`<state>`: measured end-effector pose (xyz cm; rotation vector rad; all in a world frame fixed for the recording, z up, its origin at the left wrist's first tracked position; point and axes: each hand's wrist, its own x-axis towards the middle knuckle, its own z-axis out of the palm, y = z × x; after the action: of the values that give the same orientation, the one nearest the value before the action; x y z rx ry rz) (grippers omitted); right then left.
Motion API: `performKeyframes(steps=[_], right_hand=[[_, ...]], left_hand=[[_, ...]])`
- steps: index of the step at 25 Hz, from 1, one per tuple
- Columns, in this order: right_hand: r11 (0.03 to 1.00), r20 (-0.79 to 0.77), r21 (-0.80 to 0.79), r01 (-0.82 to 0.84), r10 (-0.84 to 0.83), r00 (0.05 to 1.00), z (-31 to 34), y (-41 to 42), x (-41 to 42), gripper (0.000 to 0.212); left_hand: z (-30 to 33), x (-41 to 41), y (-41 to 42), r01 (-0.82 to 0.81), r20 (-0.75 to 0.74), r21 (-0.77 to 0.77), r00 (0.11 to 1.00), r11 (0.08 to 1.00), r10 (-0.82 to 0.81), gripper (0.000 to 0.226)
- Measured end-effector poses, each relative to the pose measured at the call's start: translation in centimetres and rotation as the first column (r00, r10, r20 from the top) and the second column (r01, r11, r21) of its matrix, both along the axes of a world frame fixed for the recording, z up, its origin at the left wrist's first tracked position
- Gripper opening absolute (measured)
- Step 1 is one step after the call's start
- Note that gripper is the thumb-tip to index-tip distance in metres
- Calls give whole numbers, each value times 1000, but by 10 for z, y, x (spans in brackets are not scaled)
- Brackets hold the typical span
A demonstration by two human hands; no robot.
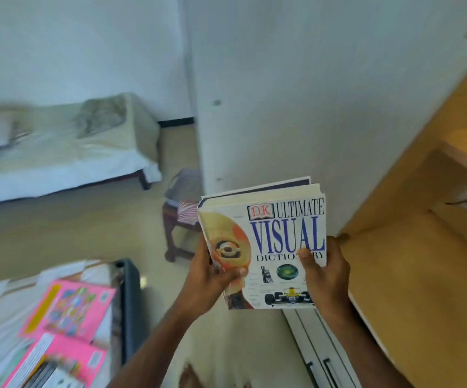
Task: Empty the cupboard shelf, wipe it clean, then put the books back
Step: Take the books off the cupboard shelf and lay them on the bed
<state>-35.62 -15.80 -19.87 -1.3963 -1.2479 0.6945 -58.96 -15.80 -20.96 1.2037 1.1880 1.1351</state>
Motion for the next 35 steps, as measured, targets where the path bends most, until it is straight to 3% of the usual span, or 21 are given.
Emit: performKeyframes(steps=[7,11,14,16,19,23,27,30,33,35], right_hand=[[914,124,-212,-346,377,918,-45,15,-219,62],[782,177,-375,-498,588,789,-97,7,-354,60],[641,162,-507,-576,727,667,-141,-14,-443,59],[562,155,-577,-593,788,596,-171,-31,-484,56],[391,103,-711,-585,880,464,-220,-62,-528,48],[198,20,-834,-514,944,330,-285,-101,-564,45],[90,-40,-881,-464,964,262,-349,-122,-589,59],[36,-72,-900,-434,971,229,-391,-127,-613,54],[25,-40,-913,-407,988,150,-428,-125,-636,48],[11,-55,-920,-392,986,156,-440,-128,-646,45]], left_hand=[[-58,-195,-88,-452,38,-176,885,874,465,76],[-107,-303,-134,-642,8,-359,724,678,690,78],[-146,-362,-176,-733,-46,-465,580,496,813,58],[-170,-384,-208,-755,-80,-529,500,389,862,44],[-215,-401,-255,-729,-127,-656,362,195,924,45],[-284,-421,-304,-690,-237,-719,357,84,904,54],[-325,-436,-325,-661,-281,-749,363,33,888,19],[-361,-446,-331,-647,-318,-762,331,-31,888,24],[-402,-457,-334,-610,-307,-786,239,-104,921,23],[-410,-461,-332,-591,-288,-796,180,-131,940,23]])
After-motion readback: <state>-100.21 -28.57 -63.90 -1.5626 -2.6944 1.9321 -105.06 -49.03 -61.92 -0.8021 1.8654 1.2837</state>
